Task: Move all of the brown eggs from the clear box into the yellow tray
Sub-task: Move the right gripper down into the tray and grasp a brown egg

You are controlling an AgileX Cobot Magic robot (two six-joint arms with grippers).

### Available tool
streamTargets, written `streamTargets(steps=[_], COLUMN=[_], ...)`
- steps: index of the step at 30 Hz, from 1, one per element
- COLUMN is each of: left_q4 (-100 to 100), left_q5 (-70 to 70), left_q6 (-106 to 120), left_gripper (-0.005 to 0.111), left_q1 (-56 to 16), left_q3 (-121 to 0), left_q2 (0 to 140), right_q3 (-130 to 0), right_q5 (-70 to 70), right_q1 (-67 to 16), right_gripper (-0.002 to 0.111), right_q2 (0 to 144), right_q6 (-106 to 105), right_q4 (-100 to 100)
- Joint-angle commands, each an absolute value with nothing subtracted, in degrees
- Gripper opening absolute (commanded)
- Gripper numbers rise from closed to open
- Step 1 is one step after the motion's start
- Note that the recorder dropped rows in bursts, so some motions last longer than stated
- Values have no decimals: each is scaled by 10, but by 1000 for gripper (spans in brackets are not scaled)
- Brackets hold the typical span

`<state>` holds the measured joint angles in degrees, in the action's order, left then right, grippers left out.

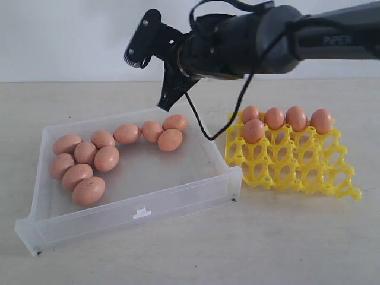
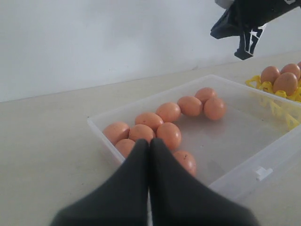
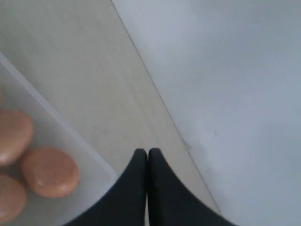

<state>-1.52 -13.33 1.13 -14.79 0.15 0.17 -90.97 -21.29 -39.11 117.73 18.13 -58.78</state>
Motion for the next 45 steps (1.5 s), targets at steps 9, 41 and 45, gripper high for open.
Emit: streamTargets(steps=[9,41,45], left_q4=[-15,-15,-15], left_q5=[-131,-131,-131], left_q6=[12,12,12], left_gripper=[-4,-4,-4], left_q1=[-148,-148,-148], left_q3=[0,0,0], left_q2=[0,0,0], right_q3=[-1282,-1186,-1186], right_q5=[-614,-517,-524], right_q1=[-369,-359,-359], right_gripper=[0,58,58], right_q2=[1315,1372,1384], right_q6=[-160,-799,-783], right_q4=[85,57,57])
